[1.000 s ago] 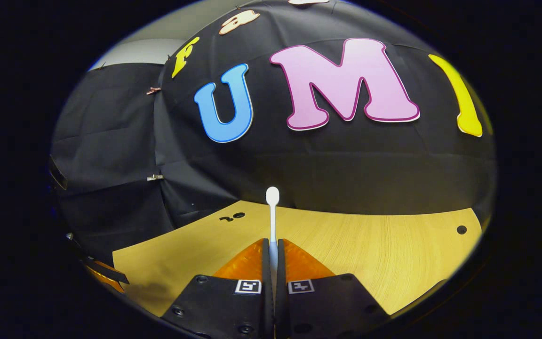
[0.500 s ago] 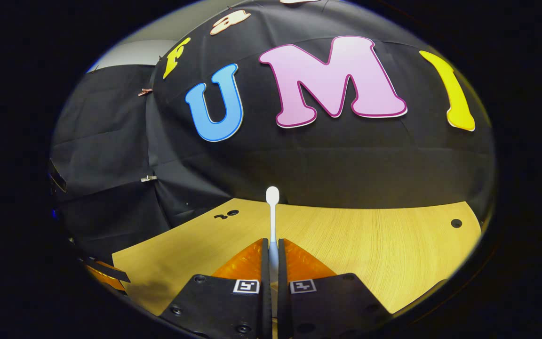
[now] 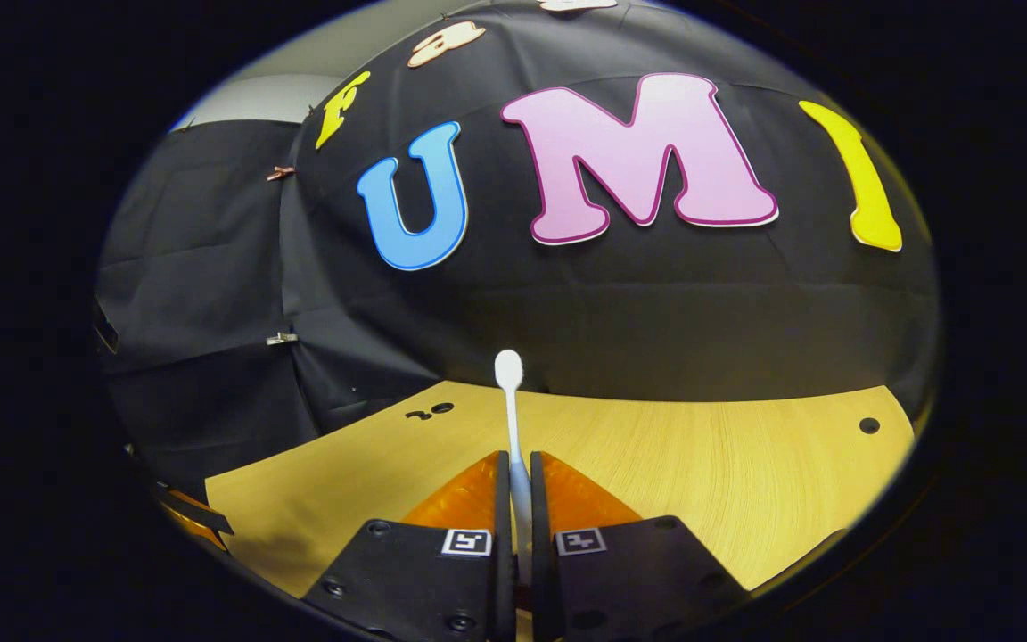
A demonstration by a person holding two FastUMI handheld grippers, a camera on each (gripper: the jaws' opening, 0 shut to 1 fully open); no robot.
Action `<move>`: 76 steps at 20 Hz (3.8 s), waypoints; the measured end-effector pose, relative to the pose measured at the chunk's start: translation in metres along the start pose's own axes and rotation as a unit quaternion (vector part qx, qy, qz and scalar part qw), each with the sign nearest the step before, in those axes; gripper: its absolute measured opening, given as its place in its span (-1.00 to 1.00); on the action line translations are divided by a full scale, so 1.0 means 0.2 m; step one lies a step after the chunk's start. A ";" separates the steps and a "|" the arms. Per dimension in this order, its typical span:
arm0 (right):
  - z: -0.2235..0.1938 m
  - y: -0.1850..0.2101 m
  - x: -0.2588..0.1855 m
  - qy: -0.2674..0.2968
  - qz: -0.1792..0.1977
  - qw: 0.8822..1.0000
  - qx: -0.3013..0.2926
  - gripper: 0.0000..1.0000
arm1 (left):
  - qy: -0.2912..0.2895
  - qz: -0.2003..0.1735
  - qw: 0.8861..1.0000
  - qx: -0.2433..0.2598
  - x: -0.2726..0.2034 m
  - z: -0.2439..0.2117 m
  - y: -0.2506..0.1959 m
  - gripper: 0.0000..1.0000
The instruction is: Put the toothbrush and toothpaste on the desktop into the cup, then pick up the cup and place it on the coaster on the desktop.
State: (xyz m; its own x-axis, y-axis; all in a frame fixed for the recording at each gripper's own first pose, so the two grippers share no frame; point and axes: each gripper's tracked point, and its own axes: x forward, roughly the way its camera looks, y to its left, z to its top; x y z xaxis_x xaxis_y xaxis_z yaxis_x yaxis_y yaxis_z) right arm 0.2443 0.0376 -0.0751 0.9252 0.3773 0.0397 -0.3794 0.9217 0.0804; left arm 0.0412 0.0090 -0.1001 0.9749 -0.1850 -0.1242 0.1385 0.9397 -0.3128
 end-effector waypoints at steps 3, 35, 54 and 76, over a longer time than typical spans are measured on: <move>0.01 -0.01 -0.02 0.002 -0.004 1.000 0.009 -0.76 | -0.002 0.005 1.000 -0.004 -0.01 0.01 0.02 0.40; -0.07 -0.04 -0.60 0.186 -0.039 0.981 -0.029 -0.31 | -0.004 -0.006 1.000 0.000 -0.16 0.13 -0.06 0.40; -0.60 -0.16 -0.57 0.388 -0.033 0.920 -0.039 -0.20 | 0.001 0.022 1.000 -0.009 -0.15 0.15 -0.02 0.41; -0.87 -0.15 -0.37 0.502 -0.010 0.859 -0.096 0.02 | 0.002 0.065 0.997 -0.044 -0.15 0.13 0.16 0.40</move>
State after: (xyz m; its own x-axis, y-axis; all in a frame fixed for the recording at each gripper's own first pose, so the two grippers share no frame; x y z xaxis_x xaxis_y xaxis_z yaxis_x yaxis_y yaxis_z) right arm 0.1875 -0.0018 -0.2543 0.5064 0.1595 -0.8474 -0.4447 0.8903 -0.0982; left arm 0.0211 0.0514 -0.0815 0.9828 -0.0654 -0.1726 -0.0041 0.9271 -0.3749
